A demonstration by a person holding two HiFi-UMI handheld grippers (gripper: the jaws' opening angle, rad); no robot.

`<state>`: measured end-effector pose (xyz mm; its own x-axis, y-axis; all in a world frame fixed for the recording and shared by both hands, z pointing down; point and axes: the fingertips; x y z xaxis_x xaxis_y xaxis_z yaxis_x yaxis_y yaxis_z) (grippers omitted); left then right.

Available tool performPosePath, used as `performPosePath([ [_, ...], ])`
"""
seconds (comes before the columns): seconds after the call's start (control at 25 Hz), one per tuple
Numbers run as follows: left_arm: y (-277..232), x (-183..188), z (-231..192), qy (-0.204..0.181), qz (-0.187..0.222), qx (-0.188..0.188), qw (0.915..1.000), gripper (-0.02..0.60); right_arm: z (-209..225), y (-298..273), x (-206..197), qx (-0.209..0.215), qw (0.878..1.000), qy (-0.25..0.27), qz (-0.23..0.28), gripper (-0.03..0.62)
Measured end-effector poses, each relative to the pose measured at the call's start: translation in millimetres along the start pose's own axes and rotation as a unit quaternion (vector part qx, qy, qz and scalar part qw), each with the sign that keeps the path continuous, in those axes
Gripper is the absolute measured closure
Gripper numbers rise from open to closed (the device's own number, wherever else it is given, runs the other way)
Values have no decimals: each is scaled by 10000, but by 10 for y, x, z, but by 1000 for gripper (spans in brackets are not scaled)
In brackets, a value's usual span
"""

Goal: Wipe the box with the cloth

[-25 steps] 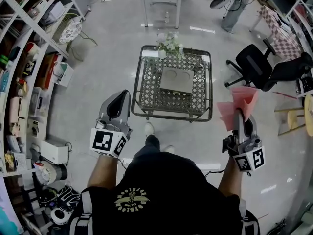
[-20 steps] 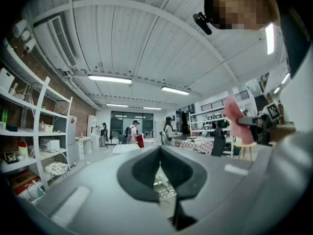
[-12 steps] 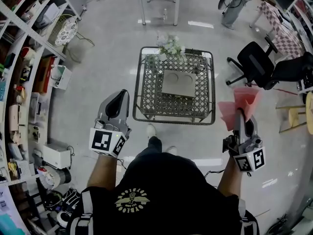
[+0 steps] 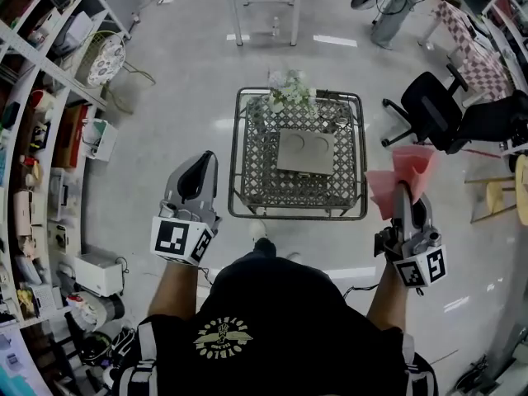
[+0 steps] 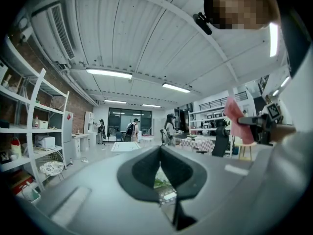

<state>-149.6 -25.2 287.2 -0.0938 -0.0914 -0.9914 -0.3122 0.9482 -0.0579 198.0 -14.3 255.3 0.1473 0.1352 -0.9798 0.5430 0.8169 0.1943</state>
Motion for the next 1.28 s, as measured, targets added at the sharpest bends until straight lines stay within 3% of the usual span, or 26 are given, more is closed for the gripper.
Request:
performPosePath([
  [0.56, -459, 72, -636, 138, 129, -486, 9986, 581, -311, -631, 7, -279, 9992, 272, -66, 577],
  [0.8, -653, 4, -692, 184, 58, -711, 9973, 581, -406, -833, -17, -314, 9992, 173, -200, 577],
  [1.0, -854, -272, -645, 315, -161, -725, 9967, 581, -346, -900, -338, -143, 9981, 146, -576, 577],
  [1.28, -1270, -693, -549, 400, -407, -612, 9965, 581, 65, -1069, -858, -152, 9963, 188, -830, 577],
])
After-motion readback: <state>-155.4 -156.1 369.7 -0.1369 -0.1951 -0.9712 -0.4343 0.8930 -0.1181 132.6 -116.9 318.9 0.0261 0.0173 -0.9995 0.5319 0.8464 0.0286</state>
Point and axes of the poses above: the fingertips, and each gripper's own axes: y backward along the fingers, z to its right, x out of its top, and after that the axes turned 9 degrees about y, right-handed
